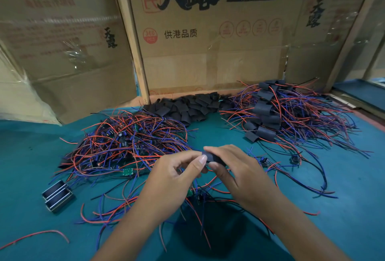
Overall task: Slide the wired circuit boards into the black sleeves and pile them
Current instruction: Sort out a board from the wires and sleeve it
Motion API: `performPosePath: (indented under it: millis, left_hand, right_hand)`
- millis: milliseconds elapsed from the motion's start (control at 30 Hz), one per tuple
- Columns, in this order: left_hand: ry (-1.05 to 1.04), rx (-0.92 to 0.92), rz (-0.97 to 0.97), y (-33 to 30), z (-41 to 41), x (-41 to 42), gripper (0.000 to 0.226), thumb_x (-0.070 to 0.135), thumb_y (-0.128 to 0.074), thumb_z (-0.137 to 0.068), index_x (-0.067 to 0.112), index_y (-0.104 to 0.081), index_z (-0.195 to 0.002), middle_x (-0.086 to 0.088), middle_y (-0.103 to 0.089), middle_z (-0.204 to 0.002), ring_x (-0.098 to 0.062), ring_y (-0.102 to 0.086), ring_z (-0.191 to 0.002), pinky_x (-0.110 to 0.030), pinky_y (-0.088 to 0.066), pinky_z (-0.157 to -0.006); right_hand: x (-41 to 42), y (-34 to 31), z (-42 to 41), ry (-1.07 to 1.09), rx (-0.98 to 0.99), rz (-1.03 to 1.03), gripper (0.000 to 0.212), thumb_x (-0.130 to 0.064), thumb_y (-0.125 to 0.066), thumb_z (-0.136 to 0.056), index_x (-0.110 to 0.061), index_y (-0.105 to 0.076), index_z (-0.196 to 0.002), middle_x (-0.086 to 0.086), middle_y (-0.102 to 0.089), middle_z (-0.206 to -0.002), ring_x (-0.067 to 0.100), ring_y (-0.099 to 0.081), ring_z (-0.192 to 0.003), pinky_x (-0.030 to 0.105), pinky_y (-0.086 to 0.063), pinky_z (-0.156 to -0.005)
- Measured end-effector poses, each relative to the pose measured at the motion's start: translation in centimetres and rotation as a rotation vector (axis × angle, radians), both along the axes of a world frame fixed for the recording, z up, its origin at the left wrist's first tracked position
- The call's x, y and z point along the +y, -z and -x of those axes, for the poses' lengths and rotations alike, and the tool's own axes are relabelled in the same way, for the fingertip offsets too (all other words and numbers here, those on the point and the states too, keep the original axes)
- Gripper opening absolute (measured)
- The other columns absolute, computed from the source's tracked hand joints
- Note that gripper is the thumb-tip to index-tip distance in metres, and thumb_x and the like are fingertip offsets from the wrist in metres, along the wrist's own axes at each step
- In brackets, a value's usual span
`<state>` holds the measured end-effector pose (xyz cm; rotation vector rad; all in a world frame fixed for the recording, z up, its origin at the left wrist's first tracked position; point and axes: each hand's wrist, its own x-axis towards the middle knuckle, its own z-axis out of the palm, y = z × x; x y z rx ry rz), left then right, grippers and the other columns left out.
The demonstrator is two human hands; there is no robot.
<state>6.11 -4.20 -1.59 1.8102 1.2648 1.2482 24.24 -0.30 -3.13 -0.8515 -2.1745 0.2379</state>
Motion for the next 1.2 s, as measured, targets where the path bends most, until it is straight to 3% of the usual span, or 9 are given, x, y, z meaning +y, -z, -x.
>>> performPosePath:
  millis: [67,200,333,433,567,700,967,1100,1200]
  left_hand:
    - [-0.008,0.01,-0.011,-0.1,0.0,0.0,0.026,0.052,-0.05,-0.089,0.038,-0.072,-0.092,0.013,-0.069,-0.076,-0.003,-0.06,-0.071,-0.034,-0.053,-0.068]
    - [-0.062,-0.067,-0.052,-0.2,-0.3,-0.4,0.02,0.041,-0.057,-0.091,0.033,-0.075,-0.093,0.009,-0.074,-0.079,-0.007,-0.067,-0.069,-0.02,-0.05,-0.063]
    - [-0.252,-0.015,-0.274,-1.3,0.8,-0.9,0.027,0.043,-0.052,-0.091,0.029,-0.075,-0.093,0.01,-0.072,-0.074,-0.008,-0.068,-0.064,-0.019,-0.05,-0.06]
    - [-0.352,0.209,-0.408,-1.2,1.6,-0.4,0.031,0.04,-0.049,-0.094,0.022,-0.074,-0.09,0.018,-0.066,-0.073,-0.001,-0.06,-0.065,-0.016,-0.042,-0.059]
    - [-0.376,0.386,-0.374,0.8,1.9,0.4,0.033,0.044,-0.046,-0.095,0.025,-0.065,-0.076,0.011,-0.049,-0.054,-0.006,-0.042,-0.049,-0.024,-0.031,-0.049]
    - [-0.322,0.42,-0.274,3.3,2.7,1.7,0.043,0.055,-0.039,-0.095,0.027,-0.06,-0.07,0.004,-0.047,-0.048,-0.013,-0.037,-0.043,-0.025,-0.024,-0.048]
    - [-0.45,0.592,-0.299,4.8,3.6,4.4,0.035,0.036,-0.051,-0.096,0.022,-0.053,-0.064,0.005,-0.04,-0.042,-0.015,-0.029,-0.035,-0.026,-0.02,-0.04]
    - [-0.451,0.629,-0.269,5.2,3.5,4.8,0.032,0.034,-0.055,-0.093,0.022,-0.05,-0.063,0.004,-0.04,-0.042,-0.017,-0.035,-0.034,-0.029,-0.021,-0.038]
    - [-0.437,0.652,-0.266,5.4,3.5,5.0,0.03,0.033,-0.056,-0.092,0.022,-0.052,-0.064,0.007,-0.038,-0.041,-0.014,-0.029,-0.033,-0.026,-0.022,-0.036]
  right_hand:
    - [0.1,0.1,0.1,-0.02,-0.025,0.021,0.036,-0.026,-0.058,-0.095,-0.006,-0.061,-0.125,0.004,-0.064,-0.108,0.015,-0.054,-0.097,0.019,-0.039,-0.087]
    - [0.4,0.4,-0.1,0.045,0.009,-0.026,0.027,-0.028,-0.053,-0.098,-0.011,-0.065,-0.114,0.0,-0.068,-0.102,0.017,-0.059,-0.093,0.025,-0.044,-0.082]
    - [2.2,-0.5,-2.6,0.24,0.053,0.043,0.023,-0.031,-0.051,-0.098,-0.015,-0.065,-0.107,-0.005,-0.067,-0.094,0.017,-0.06,-0.086,0.026,-0.044,-0.076]
    - [6.1,-2.8,-4.7,0.381,-0.087,0.014,0.024,-0.03,-0.054,-0.099,-0.013,-0.065,-0.112,0.005,-0.07,-0.099,0.027,-0.064,-0.089,0.042,-0.052,-0.075]
    - [13.2,-7.5,-6.8,0.607,-0.33,-0.226,0.032,-0.035,-0.05,-0.1,-0.014,-0.062,-0.121,0.007,-0.069,-0.108,0.029,-0.066,-0.091,0.036,-0.052,-0.067]
    - [18.9,-10.9,-8.2,0.878,-0.683,-0.094,0.051,-0.048,-0.055,-0.094,-0.014,-0.048,-0.13,0.013,-0.061,-0.123,0.032,-0.057,-0.113,0.046,-0.043,-0.095]
    - [21.3,-5.0,1.3,0.523,-0.674,0.238,0.025,-0.035,-0.048,-0.097,-0.017,-0.065,-0.101,0.012,-0.068,-0.101,0.03,-0.063,-0.089,0.037,-0.051,-0.076]
    - [23.4,-2.0,6.0,0.52,-0.584,0.321,0.027,-0.031,-0.05,-0.097,-0.011,-0.067,-0.103,0.016,-0.067,-0.108,0.034,-0.063,-0.099,0.038,-0.052,-0.08]
    - [24.7,-1.1,8.7,0.605,-0.567,0.373,0.03,-0.038,-0.055,-0.096,-0.009,-0.062,-0.097,0.012,-0.064,-0.103,0.034,-0.064,-0.096,0.035,-0.047,-0.07]
